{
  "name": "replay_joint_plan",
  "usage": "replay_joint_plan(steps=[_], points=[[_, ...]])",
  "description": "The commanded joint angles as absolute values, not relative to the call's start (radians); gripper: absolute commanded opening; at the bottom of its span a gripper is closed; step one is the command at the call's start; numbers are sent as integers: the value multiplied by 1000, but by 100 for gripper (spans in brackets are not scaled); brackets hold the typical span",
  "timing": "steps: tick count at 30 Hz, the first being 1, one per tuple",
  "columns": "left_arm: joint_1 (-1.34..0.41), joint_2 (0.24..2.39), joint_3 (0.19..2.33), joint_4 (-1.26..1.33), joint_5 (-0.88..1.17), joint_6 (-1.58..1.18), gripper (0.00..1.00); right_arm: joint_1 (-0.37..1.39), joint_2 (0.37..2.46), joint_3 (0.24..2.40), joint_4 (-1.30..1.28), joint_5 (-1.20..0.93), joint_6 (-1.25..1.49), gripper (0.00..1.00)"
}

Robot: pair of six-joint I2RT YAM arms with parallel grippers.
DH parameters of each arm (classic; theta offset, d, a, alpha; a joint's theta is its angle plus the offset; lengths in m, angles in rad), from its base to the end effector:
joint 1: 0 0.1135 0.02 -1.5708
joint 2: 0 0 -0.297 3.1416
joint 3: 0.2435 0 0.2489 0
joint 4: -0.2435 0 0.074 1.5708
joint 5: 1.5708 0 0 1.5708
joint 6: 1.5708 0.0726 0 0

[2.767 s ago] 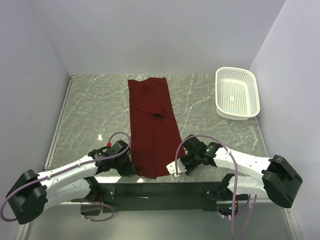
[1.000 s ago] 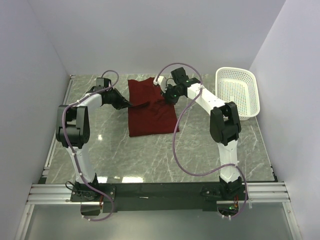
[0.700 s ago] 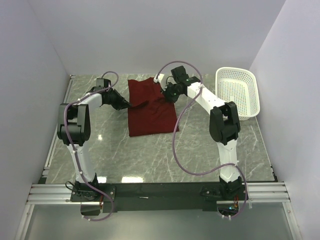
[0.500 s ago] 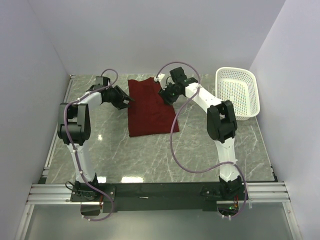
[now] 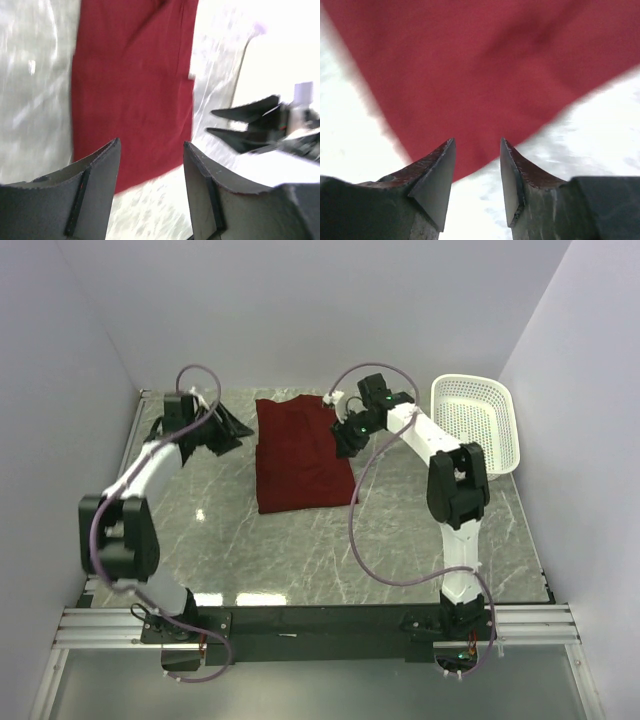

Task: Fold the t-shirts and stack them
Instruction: Fold the tshirt

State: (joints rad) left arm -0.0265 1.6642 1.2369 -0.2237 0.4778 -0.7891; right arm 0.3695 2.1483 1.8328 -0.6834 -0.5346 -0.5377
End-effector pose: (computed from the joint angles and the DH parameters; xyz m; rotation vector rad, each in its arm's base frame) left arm 0.4015 -0.0440 0.2798 -0.5977 2.2358 -0.9651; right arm 0.4569 0.2166 0.2297 -1.2589 2.1293 0.6119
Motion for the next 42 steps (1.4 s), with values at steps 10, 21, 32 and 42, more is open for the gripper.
replay_joint_plan(steps=[10,21,32,42], points=[[-238,1269,620,-181,292,-879,59,564,1624,1035,-362,-345,-973,87],[-268,1469,658,-72,235,-1034,60,595,1747,1066,-193,-178,-1009,82],[-270,1571,692,-38,199,-1035,23,598,1805,1080,-210,-173,-1055,61],[-270,1490,641,-35,222,-1012,0,598,1812,1085,-259,-210,-1048,25]])
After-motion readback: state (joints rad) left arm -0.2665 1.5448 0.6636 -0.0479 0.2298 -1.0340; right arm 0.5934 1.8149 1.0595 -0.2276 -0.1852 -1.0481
